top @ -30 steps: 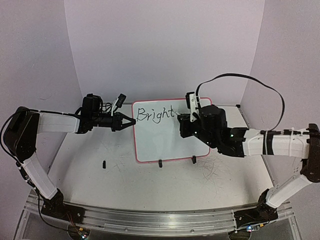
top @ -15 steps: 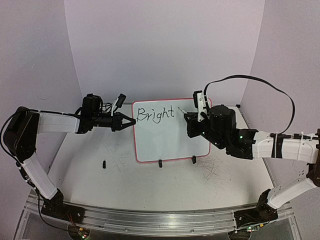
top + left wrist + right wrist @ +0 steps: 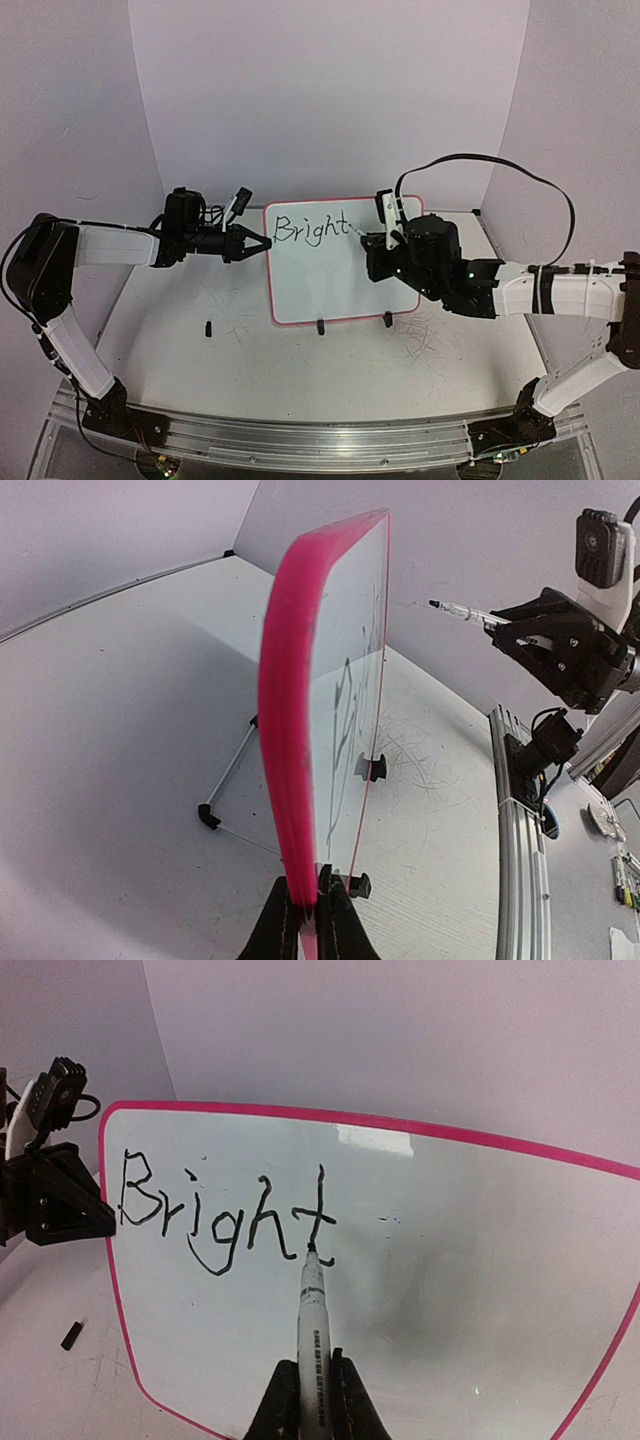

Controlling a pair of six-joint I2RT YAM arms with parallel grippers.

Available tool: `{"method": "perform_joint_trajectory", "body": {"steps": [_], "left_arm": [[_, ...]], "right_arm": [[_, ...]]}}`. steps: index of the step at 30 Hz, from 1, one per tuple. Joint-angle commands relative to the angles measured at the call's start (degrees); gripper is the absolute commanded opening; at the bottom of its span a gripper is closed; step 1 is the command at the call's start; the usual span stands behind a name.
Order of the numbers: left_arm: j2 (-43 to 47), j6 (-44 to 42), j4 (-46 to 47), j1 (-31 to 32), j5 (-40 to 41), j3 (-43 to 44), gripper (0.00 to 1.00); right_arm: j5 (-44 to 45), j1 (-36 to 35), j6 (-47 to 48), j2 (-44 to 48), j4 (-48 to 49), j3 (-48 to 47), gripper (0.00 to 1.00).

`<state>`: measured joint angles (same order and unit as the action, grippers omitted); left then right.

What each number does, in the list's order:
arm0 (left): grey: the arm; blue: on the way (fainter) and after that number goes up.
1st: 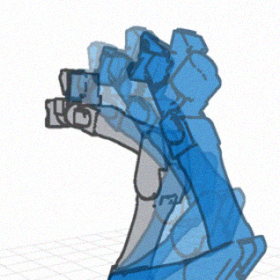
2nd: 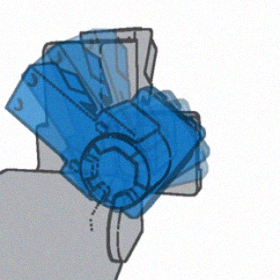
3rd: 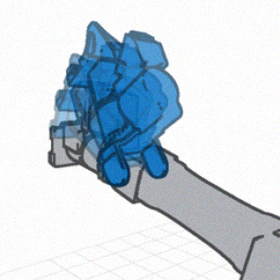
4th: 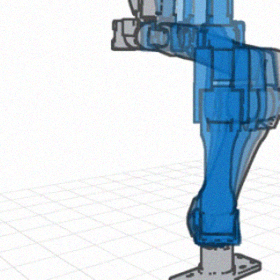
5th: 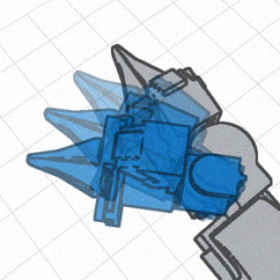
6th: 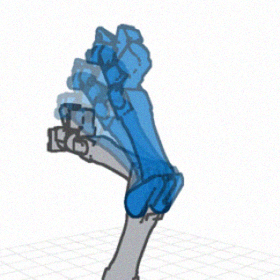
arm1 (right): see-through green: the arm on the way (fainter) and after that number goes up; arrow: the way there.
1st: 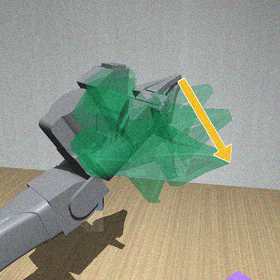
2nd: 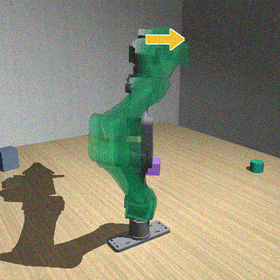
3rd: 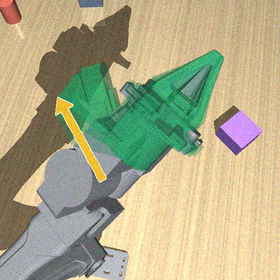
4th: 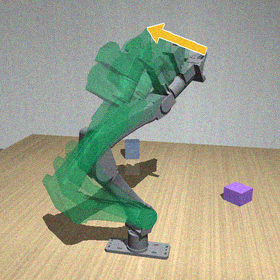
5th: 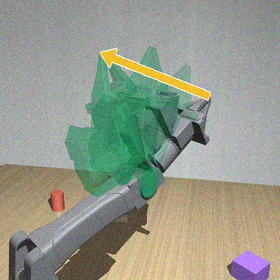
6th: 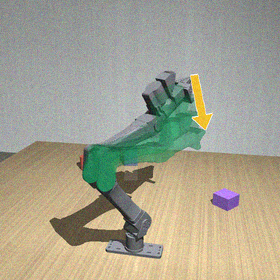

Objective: Write a sentence on the whiteboard

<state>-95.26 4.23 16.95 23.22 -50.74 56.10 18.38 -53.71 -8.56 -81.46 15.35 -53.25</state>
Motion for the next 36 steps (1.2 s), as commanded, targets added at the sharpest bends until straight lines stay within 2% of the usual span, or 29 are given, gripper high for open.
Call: {"method": "perform_joint_trajectory", "body": {"steps": [1, 6, 11, 23, 36], "left_arm": [[2.8, -3.3, 3.7, -0.3, 1.9, 0.4, 0.0], [2.9, -3.4, 3.6, -0.3, 2.1, 0.3, 0.0], [2.6, -3.4, 3.5, -0.3, 2.0, 0.5, 0.0], [2.8, -3.5, 3.4, -0.3, 1.9, 0.5, 0.0], [2.8, -3.7, 3.4, -0.3, 1.8, 0.5, 0.0]], "right_arm": [[1.6, 0.0, -1.3, 0.0, 0.2, -2.4, 0.0], [6.3, 0.5, -2.8, 2.9, -0.3, 0.4, 0.0], [3.6, 3.5, -3.5, 5.5, 0.3, 2.6, 0.0], [1.4, 4.7, -2.1, 0.1, 4.7, -0.7, 0.0], [5.8, 4.9, -2.7, -1.0, 5.8, -1.1, 0.0]]}}
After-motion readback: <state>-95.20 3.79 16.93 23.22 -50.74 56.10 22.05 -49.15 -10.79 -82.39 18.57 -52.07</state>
